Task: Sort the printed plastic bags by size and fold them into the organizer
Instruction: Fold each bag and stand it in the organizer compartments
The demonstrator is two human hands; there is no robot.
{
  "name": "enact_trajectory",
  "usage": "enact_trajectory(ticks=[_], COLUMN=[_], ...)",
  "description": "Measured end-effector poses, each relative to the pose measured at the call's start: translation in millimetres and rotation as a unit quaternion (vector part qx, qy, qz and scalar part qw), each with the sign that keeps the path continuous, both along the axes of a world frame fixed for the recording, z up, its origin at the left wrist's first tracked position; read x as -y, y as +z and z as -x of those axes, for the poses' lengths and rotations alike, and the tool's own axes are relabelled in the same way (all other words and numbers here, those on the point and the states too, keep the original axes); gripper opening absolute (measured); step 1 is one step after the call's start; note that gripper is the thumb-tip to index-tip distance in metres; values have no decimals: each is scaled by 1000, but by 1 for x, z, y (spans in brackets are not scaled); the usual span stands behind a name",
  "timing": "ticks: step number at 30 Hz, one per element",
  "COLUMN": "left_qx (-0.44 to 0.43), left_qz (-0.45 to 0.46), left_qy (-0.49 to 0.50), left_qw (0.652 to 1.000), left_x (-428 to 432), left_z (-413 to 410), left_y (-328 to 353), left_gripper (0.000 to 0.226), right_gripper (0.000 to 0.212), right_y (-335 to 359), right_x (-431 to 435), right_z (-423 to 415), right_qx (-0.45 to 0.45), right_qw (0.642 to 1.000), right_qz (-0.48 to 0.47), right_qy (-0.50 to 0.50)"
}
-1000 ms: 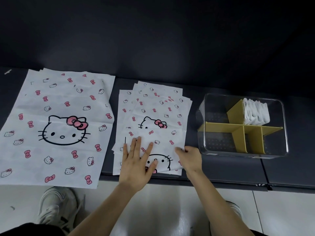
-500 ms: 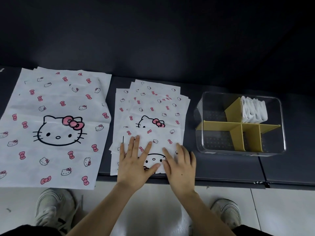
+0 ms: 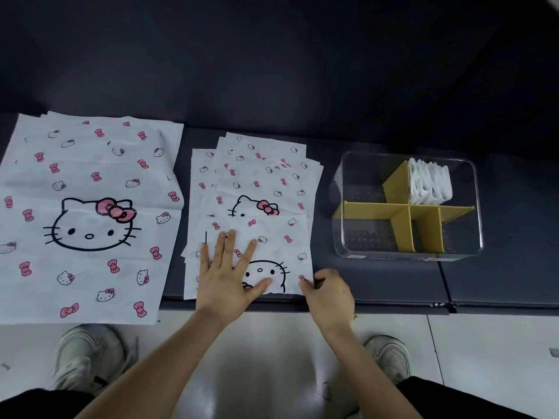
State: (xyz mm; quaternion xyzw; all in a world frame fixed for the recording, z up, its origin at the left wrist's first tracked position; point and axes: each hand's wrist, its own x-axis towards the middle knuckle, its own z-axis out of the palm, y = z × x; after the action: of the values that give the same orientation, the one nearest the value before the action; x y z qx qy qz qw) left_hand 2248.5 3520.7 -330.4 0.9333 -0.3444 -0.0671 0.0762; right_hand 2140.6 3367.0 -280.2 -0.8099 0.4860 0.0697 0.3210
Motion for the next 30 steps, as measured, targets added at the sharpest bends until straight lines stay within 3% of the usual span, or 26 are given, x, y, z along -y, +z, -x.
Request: enact_trajectory(ticks=[3, 6, 10, 13, 16, 18, 20, 22, 24, 25, 27, 28, 30], left_qx=[10, 56, 99, 44, 33, 23, 12, -23, -145, -243, -424, -462, -509], left_qz=[1, 59, 206, 213, 214, 226, 231, 245, 281, 291, 303, 305, 300], left_qy=[2, 7, -36, -48, -23, -17, -30, -28, 22, 60, 118, 127, 136], left_qw=[1000, 997, 973, 975, 976, 974, 972, 969, 948, 924, 845, 823, 795], left_x=[-1, 2, 2, -5, -8, -8, -12, -17, -25, -30, -38, -41, -45], left_z=[0, 2, 24, 36, 35, 31, 29, 24, 19, 16, 9, 4, -4], left_y=[0, 5, 22, 26, 27, 30, 28, 29, 34, 38, 43, 42, 45], left_gripper=[81, 71, 32, 41, 31, 28, 31, 32, 24, 21, 44, 55, 57], right_gripper=[42, 33, 19, 12, 5, 5, 10, 19, 48, 66, 92, 95, 78], right_y=[7, 15, 30, 39, 44, 48, 53, 53, 51, 52, 49, 45, 35], right_x=[9, 11, 2, -11, -26, -34, -36, -27, -10, -2, 13, 18, 24], right_z=[-5, -5, -3, -7, -9, -7, -5, -1, 2, 1, -5, -8, -16], right_qx=[-33, 30, 171, 200, 235, 255, 276, 282, 269, 258, 239, 232, 222], right_qw=[999, 992, 896, 826, 763, 741, 752, 825, 897, 916, 934, 939, 946], right_qz=[-33, -121, -336, -425, -485, -506, -510, -450, -348, -308, -263, -246, -197], right_qy=[16, -35, -234, -312, -357, -360, -313, -193, -51, -3, 46, 67, 131])
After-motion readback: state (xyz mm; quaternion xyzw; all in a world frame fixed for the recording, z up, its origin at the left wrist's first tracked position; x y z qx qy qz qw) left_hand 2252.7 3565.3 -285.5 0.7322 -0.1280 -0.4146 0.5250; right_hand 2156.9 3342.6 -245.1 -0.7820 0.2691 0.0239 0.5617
